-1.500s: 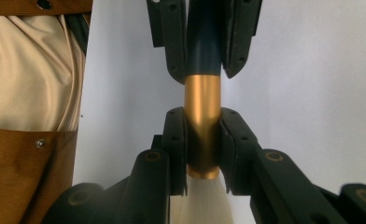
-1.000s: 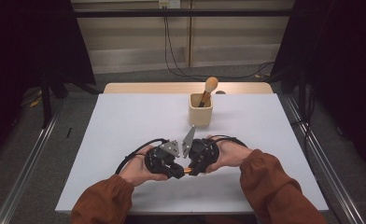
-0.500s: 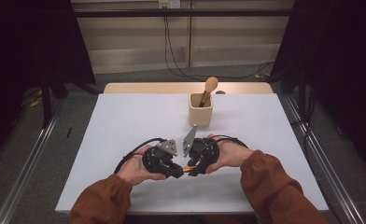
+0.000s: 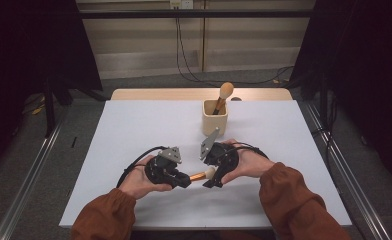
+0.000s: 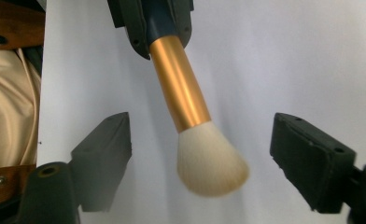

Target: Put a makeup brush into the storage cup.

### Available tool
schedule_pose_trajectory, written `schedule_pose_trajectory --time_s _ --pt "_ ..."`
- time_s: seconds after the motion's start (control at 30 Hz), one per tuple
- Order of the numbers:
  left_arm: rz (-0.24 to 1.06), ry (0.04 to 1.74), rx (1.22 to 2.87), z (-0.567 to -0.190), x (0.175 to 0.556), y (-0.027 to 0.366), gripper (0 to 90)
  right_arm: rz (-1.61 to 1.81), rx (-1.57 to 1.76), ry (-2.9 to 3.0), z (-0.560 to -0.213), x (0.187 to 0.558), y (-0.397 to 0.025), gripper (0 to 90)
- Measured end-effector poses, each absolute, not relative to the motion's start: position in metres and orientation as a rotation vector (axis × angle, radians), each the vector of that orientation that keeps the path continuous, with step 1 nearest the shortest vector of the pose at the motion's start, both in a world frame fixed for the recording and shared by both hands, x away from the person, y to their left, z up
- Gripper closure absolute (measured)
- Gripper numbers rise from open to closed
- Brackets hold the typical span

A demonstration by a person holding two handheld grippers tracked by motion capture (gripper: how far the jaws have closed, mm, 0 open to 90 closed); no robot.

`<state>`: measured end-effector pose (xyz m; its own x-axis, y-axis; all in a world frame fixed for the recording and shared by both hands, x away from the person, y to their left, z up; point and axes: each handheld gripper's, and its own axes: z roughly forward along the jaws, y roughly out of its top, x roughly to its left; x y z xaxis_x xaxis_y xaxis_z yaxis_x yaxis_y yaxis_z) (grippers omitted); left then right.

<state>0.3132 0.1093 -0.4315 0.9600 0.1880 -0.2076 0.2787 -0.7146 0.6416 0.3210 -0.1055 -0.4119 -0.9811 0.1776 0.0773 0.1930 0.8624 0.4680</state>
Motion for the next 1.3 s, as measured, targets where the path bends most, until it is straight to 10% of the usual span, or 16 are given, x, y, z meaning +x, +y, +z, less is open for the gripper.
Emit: schedule_pose_trajectory --time_s 1.3 --pt "-0.044 0.574 2.117 -0.435 0.315 0.153 74.6 -1.05 -0.683 -2.886 -0.414 0.315 -0.165 4.2"
